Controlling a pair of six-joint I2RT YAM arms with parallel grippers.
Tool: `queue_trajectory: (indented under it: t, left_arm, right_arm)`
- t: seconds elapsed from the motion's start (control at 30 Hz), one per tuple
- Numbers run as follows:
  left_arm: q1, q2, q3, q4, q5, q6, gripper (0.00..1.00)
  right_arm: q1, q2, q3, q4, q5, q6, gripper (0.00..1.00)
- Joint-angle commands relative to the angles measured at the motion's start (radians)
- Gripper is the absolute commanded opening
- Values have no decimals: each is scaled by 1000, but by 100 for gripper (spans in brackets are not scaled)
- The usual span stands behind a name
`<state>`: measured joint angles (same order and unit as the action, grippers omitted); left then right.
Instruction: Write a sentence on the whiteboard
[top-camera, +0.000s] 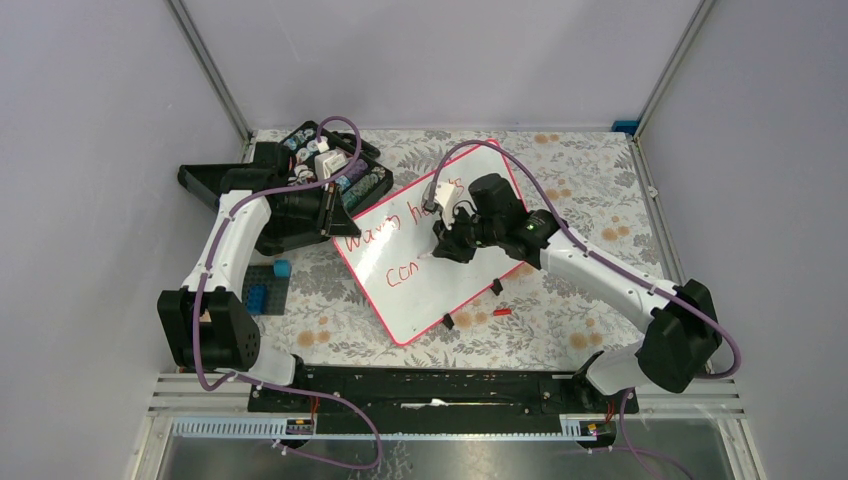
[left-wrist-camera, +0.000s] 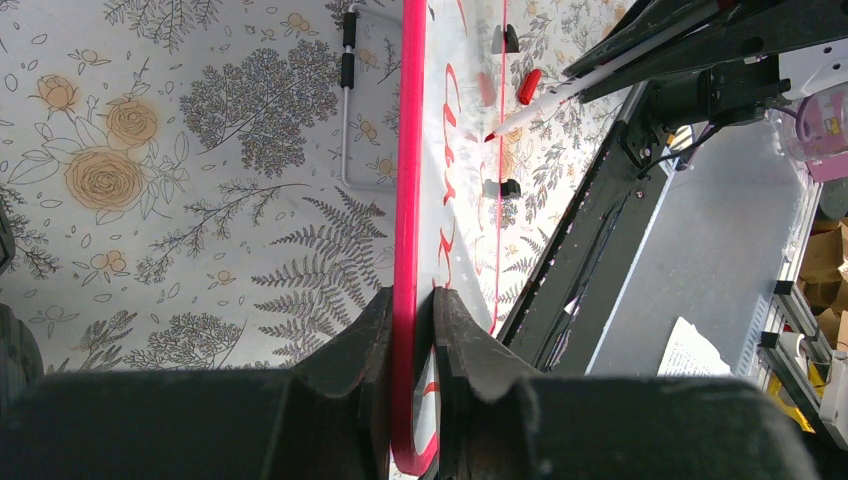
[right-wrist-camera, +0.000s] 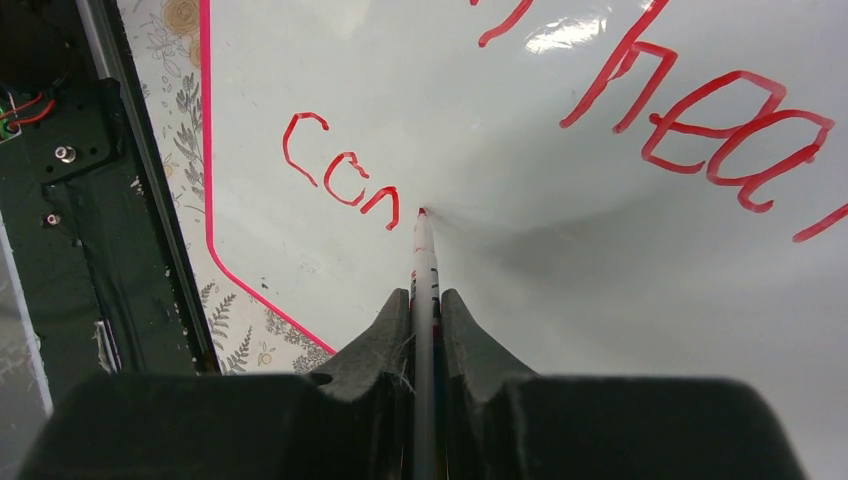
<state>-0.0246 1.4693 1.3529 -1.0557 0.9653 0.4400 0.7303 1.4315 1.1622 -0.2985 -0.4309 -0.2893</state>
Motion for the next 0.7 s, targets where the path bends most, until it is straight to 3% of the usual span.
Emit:
queue_trajectory:
  t: [0.0,0.67]
  left_arm:
    - [-23,20,-11,8,-58,48,0]
    - [-23,17,-13,7,-57,47,0]
  right_arm:
    - [-5,14,33,12,-3,-14,0]
    - [-2,-31,-71,20,3,-13,0]
